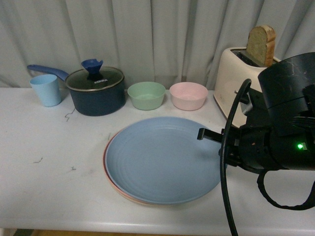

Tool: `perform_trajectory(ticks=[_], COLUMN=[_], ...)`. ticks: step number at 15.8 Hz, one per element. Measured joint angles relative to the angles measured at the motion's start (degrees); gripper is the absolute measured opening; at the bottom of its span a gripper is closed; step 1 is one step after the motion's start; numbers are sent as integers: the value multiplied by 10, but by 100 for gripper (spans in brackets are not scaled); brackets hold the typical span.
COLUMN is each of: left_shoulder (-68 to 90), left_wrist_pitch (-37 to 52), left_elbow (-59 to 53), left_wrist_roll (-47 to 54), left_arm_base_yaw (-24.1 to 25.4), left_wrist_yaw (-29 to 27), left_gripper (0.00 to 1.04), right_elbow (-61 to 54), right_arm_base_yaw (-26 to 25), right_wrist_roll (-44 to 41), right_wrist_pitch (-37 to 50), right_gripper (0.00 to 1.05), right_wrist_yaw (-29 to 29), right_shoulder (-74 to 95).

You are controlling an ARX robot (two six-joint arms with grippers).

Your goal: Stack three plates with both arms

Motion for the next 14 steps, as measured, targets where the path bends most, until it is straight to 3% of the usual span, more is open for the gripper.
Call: perform_trajectory(ticks=[2, 4, 9, 12, 13, 14], left_shoulder=[0, 0, 0, 0, 0, 0], left_wrist_pitch=[0, 0, 0, 0, 1, 0], left_elbow=[0, 0, 0, 0, 0, 0], left_wrist_roll=[0, 0, 0, 0, 0, 0], left_arm_base_yaw=[0, 0, 0, 0, 0, 0], left_wrist_yaw=[0, 0, 0, 0, 0, 0], left_gripper=[98, 98, 98, 98, 98, 98], right_elbow=[9, 6, -14, -96, -115, -150], right_arm_base_yaw=[8, 10, 5, -6, -2, 1], right_wrist_roll=[-3, -3, -2, 10, -9, -63], right_wrist_pitch=[5, 28, 45, 93, 211, 333], right_gripper=[3, 18, 36, 72, 77, 68], right_wrist_yaw=[6, 1, -5, -38, 7, 77], right_shoulder=[11, 14, -5, -96, -78, -53])
